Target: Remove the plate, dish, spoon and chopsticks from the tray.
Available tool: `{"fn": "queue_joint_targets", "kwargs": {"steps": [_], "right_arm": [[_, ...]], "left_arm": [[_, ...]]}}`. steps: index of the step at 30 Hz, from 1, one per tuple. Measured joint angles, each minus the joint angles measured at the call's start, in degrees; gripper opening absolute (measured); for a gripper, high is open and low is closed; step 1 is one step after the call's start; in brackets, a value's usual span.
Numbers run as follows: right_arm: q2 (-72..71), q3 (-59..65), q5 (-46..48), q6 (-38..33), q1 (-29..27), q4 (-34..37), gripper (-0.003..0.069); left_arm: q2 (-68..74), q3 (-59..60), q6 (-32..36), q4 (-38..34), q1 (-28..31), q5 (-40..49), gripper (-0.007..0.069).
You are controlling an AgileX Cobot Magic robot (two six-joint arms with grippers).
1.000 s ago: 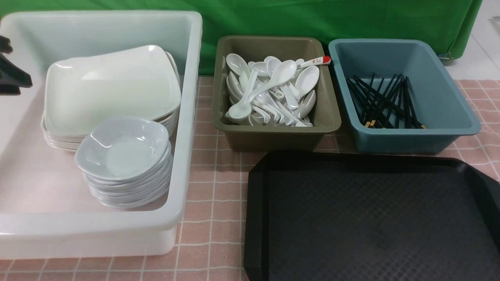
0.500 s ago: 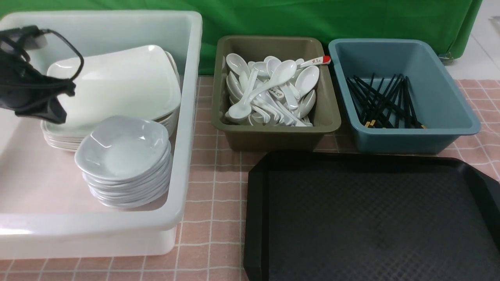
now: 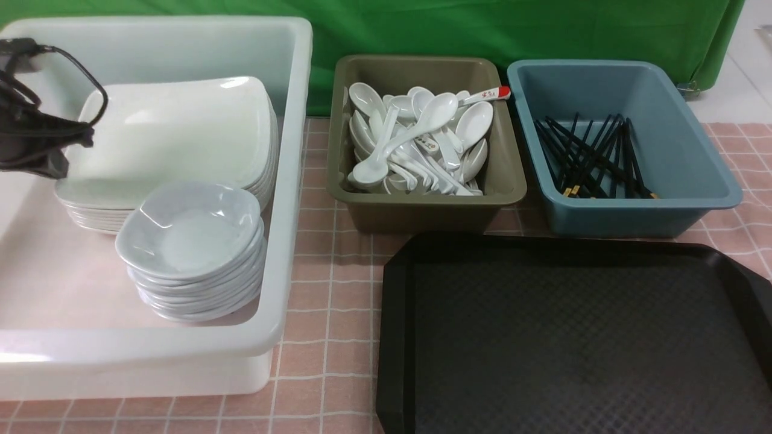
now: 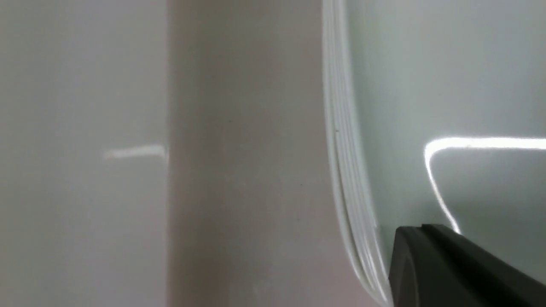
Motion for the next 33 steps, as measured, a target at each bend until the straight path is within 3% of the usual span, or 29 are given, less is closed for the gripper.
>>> {"fn": "queue_joint_targets", "kwargs": {"steps": [8,12,14,19,24,26,29,33], "right_arm": [[-0.2,1.2,-2.7,-7.6,0.0,-0.6,0.003],[-0.5,10.3,-20.8,-9.1,0.0,-1.8,0.003],[-0.1,16.6,-35.4,-9.2,0.0,-2.7,0.003],[0.6,21.9,-46.6,-6.9,0.0,-2.7,0.003],[0.6,22.7,-50.2,-9.7,0.0,3.5,0.003],[0.6,23.0,-50.4,-18.3,0.7,13.4,0.003],[0.6,23.8,-49.7,-25.3,1.9,21.0,0.003],[0.6,24.2,-49.5,-27.6,2.8,24.1,0.003]], "left_arm": [[-11.7,0.0,0.8,-4.7,0.0,6.2,-0.0001],[-15.7,0.0,1.8,-6.9,0.0,7.0,-0.0001],[-17.0,0.0,2.1,-8.5,0.0,7.3,-0.0001],[-17.6,0.0,3.2,-10.3,0.0,8.5,-0.0001],[-17.6,0.0,3.7,-10.5,0.0,9.9,-0.0001],[-17.6,0.0,3.8,-10.6,0.0,11.0,-0.0002],[-17.6,0.0,4.3,-10.6,0.0,11.6,-0.0002],[-17.6,0.0,4.7,-10.6,0.0,11.8,-0.0002]]}}
